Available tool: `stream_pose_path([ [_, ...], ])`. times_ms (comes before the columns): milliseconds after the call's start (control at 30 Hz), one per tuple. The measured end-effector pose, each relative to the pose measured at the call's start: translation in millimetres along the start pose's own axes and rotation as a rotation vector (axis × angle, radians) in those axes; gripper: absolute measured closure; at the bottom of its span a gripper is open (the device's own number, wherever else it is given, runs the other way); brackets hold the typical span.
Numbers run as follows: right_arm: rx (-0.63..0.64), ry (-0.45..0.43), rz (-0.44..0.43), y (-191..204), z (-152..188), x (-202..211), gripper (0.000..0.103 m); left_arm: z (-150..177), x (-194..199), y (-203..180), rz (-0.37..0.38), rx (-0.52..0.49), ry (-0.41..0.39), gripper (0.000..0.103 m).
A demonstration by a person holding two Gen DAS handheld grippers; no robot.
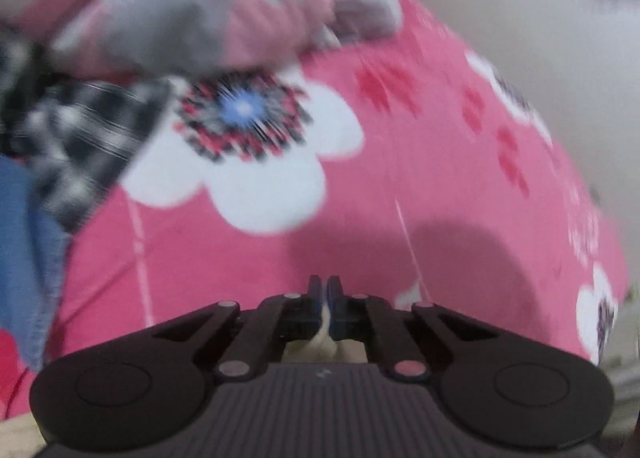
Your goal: Fold clothes
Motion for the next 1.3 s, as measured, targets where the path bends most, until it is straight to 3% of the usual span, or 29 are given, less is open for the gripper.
stream_pose_path([
  [100,-0.064,-0.010,0.003,-6,10,-2,0.098,2,-11,7,-0.005,0.058,0.001,0.101],
  [300,-0.051,-0.047,0.031,-9,17,3,0.098,-2,-29,-2,0.002,0.025,-0.047,0.101],
  [467,0.047,-0.065,0.069,-6,22,0,0.098,-1,-27,-2,0.049,0.118,-0.119,0.102],
  [533,0.067,-0.056,0.069,-5,24,2,0.098,1,-20,-2,0.101,0.158,-0.099,0.102],
  [600,0.084,-0.042,0.057,-5,22,1,0.097,6,-18,-5,0.165,0.170,-0.015,0.100],
  [733,0.140,-0.022,0.039,2,18,1,0.097,2,-22,-2,0.182,0.121,0.130,0.045],
  [833,0.220,-0.014,0.049,11,16,2,0.096,-1,-41,-3,0.174,0.050,0.304,0.040],
  [933,0.289,-0.010,0.064,18,15,2,0.096,2,-61,-8,0.169,-0.035,0.472,0.040],
  [1000,0.316,-0.010,0.073,20,15,3,0.096,4,-70,-16,0.157,-0.130,0.543,0.040],
  [1033,0.329,-0.010,0.078,21,15,3,0.096,5,-72,-23,0.148,-0.195,0.562,0.043],
  [1067,0.343,-0.010,0.082,21,15,3,0.096,7,-72,-28,0.137,-0.255,0.577,0.058],
  [1100,0.356,-0.010,0.086,22,15,3,0.096,10,-70,-33,0.124,-0.307,0.587,0.070],
  [1133,0.369,-0.010,0.091,23,15,3,0.096,13,-68,-38,0.111,-0.358,0.597,0.093],
  [1200,0.396,-0.010,0.100,24,15,4,0.097,15,-59,-45,0.058,-0.427,0.571,0.097],
  [1300,0.378,-0.017,0.116,25,18,8,0.098,10,-34,-56,-0.031,-0.472,0.459,0.098],
])
Point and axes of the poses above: each gripper's, at about its wrist camera, not at the fingertips, and x roughly against the way its jaws point, y to its left, z to its underside, the point moved 10 cm from there along -x, roughly the way its jaws point, and after that the axes turned 2 degrees about -z, right-handed, at the moved point
